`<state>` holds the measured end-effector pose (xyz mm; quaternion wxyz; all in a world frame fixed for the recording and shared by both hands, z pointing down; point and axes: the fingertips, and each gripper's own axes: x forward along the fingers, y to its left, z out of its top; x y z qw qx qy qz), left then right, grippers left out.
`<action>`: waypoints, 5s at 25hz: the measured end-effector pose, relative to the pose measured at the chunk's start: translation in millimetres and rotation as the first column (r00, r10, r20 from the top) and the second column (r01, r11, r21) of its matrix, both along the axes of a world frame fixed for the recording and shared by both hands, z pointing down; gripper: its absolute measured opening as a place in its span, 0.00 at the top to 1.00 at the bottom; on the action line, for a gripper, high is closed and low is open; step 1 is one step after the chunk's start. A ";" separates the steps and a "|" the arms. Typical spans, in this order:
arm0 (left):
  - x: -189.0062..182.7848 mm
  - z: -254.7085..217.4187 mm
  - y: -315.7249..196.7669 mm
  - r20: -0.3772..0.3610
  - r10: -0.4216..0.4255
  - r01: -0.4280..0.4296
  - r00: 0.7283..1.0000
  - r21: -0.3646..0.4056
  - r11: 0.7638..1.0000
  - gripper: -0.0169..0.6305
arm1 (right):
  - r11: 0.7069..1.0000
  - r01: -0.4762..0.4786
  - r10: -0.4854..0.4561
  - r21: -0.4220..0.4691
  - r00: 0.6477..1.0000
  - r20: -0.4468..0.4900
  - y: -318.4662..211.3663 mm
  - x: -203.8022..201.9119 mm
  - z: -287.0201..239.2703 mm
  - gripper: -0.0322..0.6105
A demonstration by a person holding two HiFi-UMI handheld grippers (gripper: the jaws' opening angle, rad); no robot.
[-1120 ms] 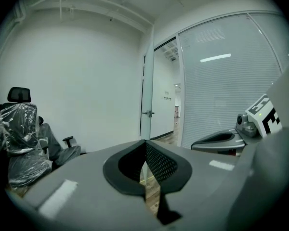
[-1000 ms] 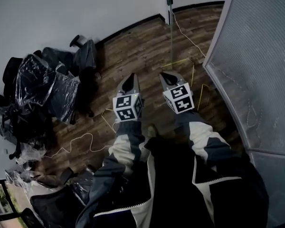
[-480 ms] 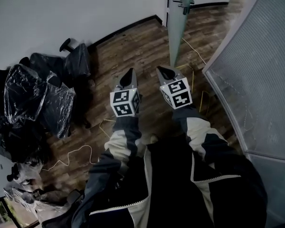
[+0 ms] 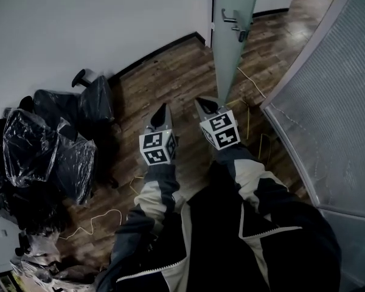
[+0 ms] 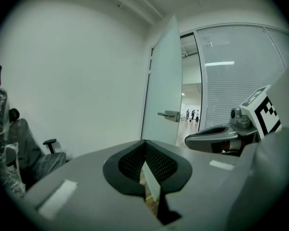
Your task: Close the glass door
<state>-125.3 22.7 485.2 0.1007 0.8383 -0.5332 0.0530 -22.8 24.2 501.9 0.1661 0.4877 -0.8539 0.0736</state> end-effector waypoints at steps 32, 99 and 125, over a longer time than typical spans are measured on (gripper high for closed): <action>16.4 -6.2 -369.8 0.014 -0.034 0.034 0.999 0.006 0.999 0.97 | 0.997 0.078 -0.078 0.007 0.997 0.021 -384.3 3.7 -5.9 0.94; 267.5 -28.5 -359.3 0.000 0.956 -0.956 0.294 0.001 0.294 0.97 | 0.770 -0.622 0.238 0.140 0.076 -0.968 -336.0 243.1 -18.7 0.73; 333.9 -32.7 -355.4 0.073 0.947 -0.949 0.314 0.000 0.314 0.97 | 0.783 -0.604 0.204 0.148 0.025 -0.979 -323.8 366.6 -13.2 0.73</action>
